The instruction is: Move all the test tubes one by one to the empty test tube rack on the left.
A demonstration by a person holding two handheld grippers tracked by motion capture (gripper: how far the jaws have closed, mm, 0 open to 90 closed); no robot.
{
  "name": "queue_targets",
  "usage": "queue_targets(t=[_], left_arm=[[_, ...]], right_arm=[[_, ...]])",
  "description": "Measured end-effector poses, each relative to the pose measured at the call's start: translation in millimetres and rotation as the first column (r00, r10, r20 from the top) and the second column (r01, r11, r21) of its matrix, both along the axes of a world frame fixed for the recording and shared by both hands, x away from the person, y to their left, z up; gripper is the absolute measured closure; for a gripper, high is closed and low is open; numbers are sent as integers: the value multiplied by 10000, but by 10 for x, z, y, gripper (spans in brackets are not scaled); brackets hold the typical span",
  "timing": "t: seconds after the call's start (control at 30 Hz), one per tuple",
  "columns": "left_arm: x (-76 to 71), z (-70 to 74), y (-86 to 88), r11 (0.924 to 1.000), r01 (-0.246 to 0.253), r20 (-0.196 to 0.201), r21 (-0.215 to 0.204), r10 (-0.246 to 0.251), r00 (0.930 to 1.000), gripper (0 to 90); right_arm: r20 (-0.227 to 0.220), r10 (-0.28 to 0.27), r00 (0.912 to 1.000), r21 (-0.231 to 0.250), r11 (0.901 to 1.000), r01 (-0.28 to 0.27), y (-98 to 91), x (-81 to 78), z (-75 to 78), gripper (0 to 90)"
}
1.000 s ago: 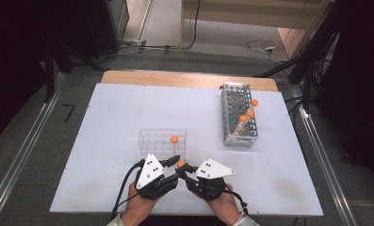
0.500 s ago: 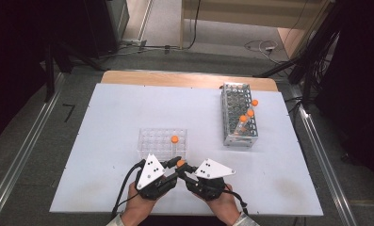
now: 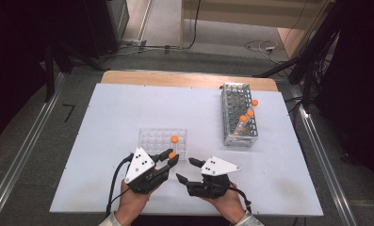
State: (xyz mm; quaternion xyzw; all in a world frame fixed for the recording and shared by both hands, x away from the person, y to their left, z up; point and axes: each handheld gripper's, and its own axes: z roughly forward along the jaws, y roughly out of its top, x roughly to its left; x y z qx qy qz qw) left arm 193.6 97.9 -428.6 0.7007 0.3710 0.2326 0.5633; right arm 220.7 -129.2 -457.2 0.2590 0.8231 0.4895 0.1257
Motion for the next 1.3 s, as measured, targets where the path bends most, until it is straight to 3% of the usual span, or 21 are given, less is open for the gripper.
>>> queue_targets(t=[0.3, 0.67, 0.93, 1.3], left_arm=[[122, 176, 140, 9978, -553, 229, -366, 561, 9982, 700], [339, 274, 177, 9941, -1033, 335, -332, 1044, 9940, 700], [424, 269, 141, 9931, -1144, 535, -265, 1157, 9918, 699], [491, 152, 99, 9931, -1174, 402, 28, 1172, 9923, 698]], right_arm=[[-43, -789, 9969, 92, 9968, 789, -227, 120, 25, 309], [-185, -1386, 9902, 145, 9902, 1389, -387, 209, 19, 298], [-136, -1522, 9883, 152, 9882, 1524, -421, 225, 19, 299], [-122, -1537, 9880, 156, 9880, 1539, -428, 226, 20, 301]])
